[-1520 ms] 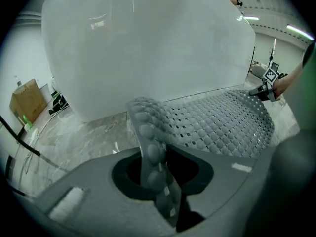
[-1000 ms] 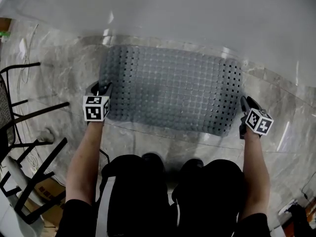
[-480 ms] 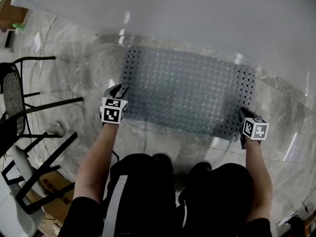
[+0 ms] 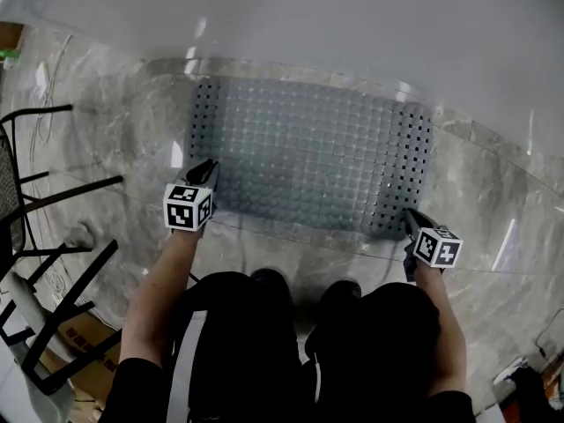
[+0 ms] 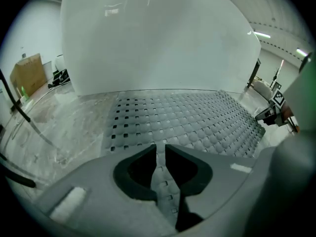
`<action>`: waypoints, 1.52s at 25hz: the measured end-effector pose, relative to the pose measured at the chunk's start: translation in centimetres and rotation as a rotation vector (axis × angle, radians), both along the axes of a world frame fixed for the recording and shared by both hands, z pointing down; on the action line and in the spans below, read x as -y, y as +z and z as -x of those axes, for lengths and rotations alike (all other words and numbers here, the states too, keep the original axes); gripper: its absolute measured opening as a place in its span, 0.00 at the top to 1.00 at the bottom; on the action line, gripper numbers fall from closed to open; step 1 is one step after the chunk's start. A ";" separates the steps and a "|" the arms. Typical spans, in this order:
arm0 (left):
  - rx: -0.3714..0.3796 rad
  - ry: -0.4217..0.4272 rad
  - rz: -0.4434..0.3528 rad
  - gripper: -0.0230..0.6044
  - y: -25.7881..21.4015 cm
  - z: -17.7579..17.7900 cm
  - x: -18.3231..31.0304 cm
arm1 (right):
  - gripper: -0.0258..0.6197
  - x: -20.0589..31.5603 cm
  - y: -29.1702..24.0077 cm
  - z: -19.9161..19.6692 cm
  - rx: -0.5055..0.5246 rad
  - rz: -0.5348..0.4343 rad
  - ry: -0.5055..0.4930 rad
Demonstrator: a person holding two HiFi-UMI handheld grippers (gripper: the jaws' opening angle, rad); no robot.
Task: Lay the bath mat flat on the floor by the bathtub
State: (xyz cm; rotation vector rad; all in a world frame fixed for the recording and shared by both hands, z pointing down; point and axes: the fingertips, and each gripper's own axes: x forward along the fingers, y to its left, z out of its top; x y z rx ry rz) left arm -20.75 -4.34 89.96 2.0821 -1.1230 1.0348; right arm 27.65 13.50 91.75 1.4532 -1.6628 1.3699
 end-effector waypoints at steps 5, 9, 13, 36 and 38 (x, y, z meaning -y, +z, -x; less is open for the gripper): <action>-0.008 0.031 0.038 0.86 0.4 -1.3 -0.6 | 0.94 0.0 1.3 -0.2 -0.033 0.021 -0.044; -0.026 0.038 0.027 0.88 -0.7 -1.9 0.2 | 0.96 0.0 2.1 -0.4 -0.029 0.028 -0.022; -0.040 0.055 0.002 0.93 -1.9 -2.9 1.1 | 0.96 0.0 2.2 -0.4 -0.062 0.018 -0.009; -0.125 0.162 0.060 0.95 -3.3 -6.4 -0.2 | 0.96 6.3 1.3 -0.9 -0.105 -0.012 -0.020; -0.134 0.167 0.053 0.95 -3.9 -6.6 -0.3 | 0.96 6.8 0.8 -1.2 -0.103 -0.021 -0.012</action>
